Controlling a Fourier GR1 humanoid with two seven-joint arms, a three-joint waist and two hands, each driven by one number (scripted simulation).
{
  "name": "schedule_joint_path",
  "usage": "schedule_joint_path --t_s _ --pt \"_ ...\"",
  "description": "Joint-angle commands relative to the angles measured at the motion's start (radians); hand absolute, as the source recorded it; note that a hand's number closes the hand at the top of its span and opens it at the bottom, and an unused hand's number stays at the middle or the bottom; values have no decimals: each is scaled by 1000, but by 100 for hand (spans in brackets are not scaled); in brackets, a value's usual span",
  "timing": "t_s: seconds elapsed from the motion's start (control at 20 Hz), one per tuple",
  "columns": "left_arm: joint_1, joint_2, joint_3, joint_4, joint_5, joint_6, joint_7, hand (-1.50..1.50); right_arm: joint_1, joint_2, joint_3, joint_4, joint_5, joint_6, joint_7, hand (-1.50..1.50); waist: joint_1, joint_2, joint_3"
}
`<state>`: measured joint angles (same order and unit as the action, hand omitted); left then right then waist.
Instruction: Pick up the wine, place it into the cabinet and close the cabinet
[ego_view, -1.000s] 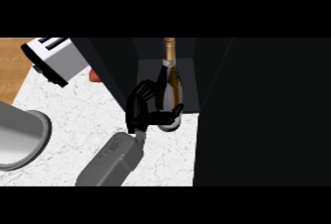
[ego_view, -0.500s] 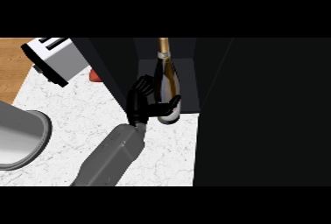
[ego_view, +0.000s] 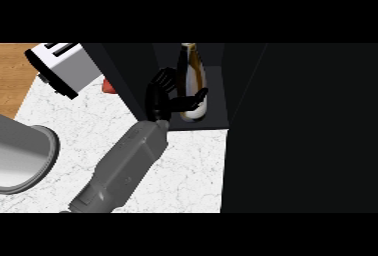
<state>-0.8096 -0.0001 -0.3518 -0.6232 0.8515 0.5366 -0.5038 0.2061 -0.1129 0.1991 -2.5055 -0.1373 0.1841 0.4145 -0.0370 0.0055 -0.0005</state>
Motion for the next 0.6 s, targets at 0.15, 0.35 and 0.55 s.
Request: schedule_joint_path --t_s 0.15,0.35,0.55 --pt "-142 0 48 86 15 6 38 150 33 -1 0 -180 -136 -6 90 -150 0 -3 0" --pt "-208 45 70 214 -30 11 4 150 12 -12 -55 -148 -158 1 85 -150 -10 5 0" --pt "-255 37 70 269 -61 92 4 150 62 0 -19 -148 -132 22 43 -150 -6 1 1"
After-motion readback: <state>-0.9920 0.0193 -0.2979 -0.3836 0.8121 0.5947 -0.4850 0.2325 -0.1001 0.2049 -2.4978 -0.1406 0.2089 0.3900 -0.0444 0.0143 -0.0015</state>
